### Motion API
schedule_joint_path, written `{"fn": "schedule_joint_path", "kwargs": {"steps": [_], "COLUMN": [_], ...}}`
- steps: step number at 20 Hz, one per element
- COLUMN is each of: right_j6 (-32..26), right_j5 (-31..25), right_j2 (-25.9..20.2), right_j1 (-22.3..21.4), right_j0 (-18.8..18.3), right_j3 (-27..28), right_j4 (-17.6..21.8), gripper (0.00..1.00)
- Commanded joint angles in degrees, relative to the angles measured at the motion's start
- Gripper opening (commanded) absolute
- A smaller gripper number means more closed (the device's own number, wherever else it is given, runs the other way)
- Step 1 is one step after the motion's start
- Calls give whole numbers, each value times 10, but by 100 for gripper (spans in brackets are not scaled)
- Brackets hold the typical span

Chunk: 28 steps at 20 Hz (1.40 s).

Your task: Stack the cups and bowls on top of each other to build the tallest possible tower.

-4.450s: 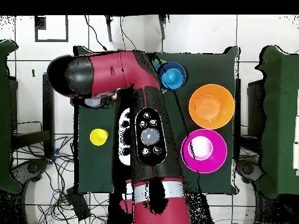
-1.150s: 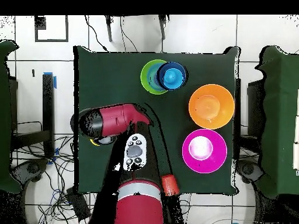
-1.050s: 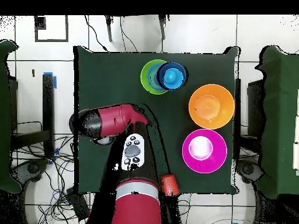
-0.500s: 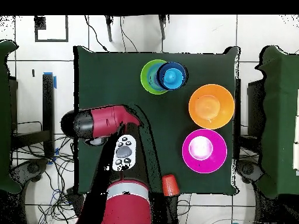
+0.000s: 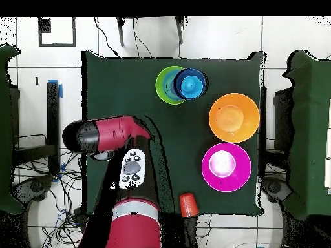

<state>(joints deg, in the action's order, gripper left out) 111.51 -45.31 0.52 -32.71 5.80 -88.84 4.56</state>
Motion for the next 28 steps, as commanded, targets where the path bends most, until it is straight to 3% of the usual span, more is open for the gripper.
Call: {"fn": "schedule_joint_path", "kwargs": {"steps": [1,6,15,24,28], "right_j6": [104,103,96,95,90], "right_j5": [35,58,84,71,48], "right_j2": [1,20,32,35,33], "right_j1": [39,56,73,94,79], "right_j0": [18,30,37,44,44], "right_j3": [30,22,6,35,37], "right_j4": [2,17,7,-12,-19], "gripper": [100,100,100,100,100]}}
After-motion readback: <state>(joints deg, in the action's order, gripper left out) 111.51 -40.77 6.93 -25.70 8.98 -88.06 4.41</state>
